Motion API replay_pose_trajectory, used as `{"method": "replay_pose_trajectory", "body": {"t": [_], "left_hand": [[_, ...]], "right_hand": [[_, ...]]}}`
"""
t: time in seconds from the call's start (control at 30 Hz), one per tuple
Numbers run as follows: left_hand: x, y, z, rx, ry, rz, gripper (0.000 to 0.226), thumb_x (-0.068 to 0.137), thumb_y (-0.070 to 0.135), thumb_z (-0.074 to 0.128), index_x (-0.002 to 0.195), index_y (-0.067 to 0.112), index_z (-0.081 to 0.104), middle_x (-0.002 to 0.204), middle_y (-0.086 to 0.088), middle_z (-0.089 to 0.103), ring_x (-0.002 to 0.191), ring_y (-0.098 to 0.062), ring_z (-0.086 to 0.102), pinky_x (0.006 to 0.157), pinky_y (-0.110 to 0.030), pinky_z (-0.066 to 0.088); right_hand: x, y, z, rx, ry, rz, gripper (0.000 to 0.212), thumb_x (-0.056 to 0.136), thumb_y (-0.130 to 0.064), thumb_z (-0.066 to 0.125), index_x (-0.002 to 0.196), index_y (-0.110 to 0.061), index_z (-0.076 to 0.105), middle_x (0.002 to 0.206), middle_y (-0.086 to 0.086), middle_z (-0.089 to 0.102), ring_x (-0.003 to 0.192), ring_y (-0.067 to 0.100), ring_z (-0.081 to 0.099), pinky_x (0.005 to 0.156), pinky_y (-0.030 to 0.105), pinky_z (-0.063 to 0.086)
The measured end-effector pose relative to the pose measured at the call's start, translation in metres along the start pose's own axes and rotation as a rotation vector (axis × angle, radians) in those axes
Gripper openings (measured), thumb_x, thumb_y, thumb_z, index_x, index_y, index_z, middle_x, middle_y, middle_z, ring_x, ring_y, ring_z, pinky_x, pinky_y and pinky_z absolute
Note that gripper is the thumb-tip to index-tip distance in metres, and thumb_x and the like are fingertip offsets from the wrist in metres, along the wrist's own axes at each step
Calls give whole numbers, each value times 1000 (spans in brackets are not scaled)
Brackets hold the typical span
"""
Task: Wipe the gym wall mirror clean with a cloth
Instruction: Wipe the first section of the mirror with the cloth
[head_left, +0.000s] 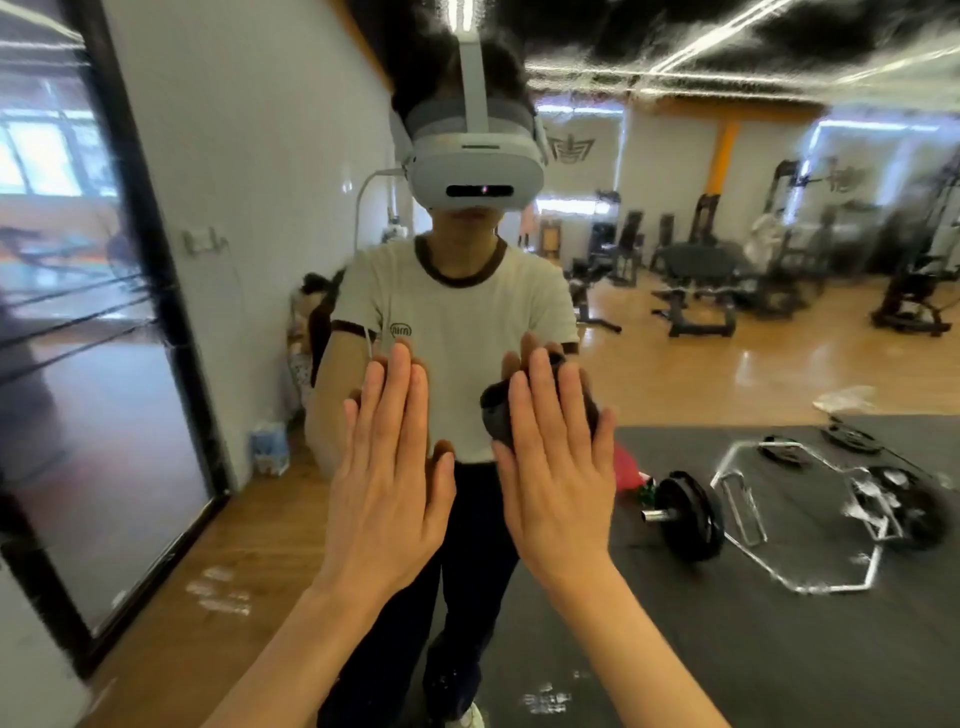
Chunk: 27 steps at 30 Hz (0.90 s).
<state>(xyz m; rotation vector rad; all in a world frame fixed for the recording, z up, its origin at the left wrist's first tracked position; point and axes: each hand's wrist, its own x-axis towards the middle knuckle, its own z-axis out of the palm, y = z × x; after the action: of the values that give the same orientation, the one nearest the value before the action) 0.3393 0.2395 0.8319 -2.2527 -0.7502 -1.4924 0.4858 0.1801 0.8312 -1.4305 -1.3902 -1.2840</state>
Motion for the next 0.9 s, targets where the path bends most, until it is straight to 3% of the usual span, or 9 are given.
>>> {"method": "replay_pose_trajectory", "body": {"t": [0.07,0.2,0.27,0.37,0.47,0.6,0.67,0.8,0.9], "left_hand": [[0,-1,0,0,-13,-10,78,100,26,43,160,9,-4,169,-5,-13,157,-23,-5,127,-38,-4],[0,0,0,-15,-15,-16,81,99,27,46,160,11,-5,169,-3,-14,157,-22,-6,127,-38,-4],[1,-1,0,-29,-9,-10,82,99,28,46,160,11,-6,168,-2,-16,156,-21,-8,127,-38,-5],[-4,0,-4,-58,-10,13,83,99,27,46,160,11,-8,168,-1,-19,156,-21,-11,127,-38,-5],[-25,4,-5,-54,-27,53,80,99,26,44,161,11,-6,168,-3,-16,156,-24,-8,127,-39,-3],[-57,-1,0,8,-92,17,79,99,29,42,161,9,-4,169,-6,-13,156,-23,-6,127,-36,-4],[-63,-7,4,34,-116,14,77,101,32,38,161,10,-5,169,-6,-14,156,-21,-7,127,-35,-5],[-65,-12,10,70,-116,27,72,106,38,30,160,11,-9,168,-5,-18,156,-20,-11,126,-35,-7],[-65,-11,13,85,-99,23,82,100,33,41,160,11,-10,167,-4,-20,156,-21,-12,126,-36,-6]], "right_hand": [[-5,36,-9,-6,21,87,56,111,-33,21,161,-15,4,169,-1,-10,155,19,-4,125,38,-6],[-12,89,-28,35,123,408,54,111,-34,21,155,-3,18,163,18,16,155,22,1,125,43,-5],[-10,91,-28,34,122,347,54,111,-33,20,155,-1,19,165,13,13,155,16,-4,125,42,-7],[-25,95,-27,-12,19,52,54,111,-29,23,160,-11,11,169,-1,-4,155,18,-3,125,42,-8],[-73,112,-28,-114,-91,-235,56,111,-26,28,161,-12,8,169,1,-1,156,20,0,125,43,-5],[-103,127,-34,-190,-171,-416,56,111,-25,31,161,-10,10,169,4,2,156,21,4,123,43,2],[-78,128,-37,-163,-152,-405,55,111,-26,31,160,-9,13,169,2,-1,156,20,1,123,42,4],[-1,114,-35,-37,7,-126,49,111,-29,26,155,-7,22,168,-6,-13,155,16,-7,123,42,-2],[-21,112,-30,-49,-34,-188,55,111,-27,27,159,-6,12,168,0,-11,155,19,-7,124,42,-8]]}}
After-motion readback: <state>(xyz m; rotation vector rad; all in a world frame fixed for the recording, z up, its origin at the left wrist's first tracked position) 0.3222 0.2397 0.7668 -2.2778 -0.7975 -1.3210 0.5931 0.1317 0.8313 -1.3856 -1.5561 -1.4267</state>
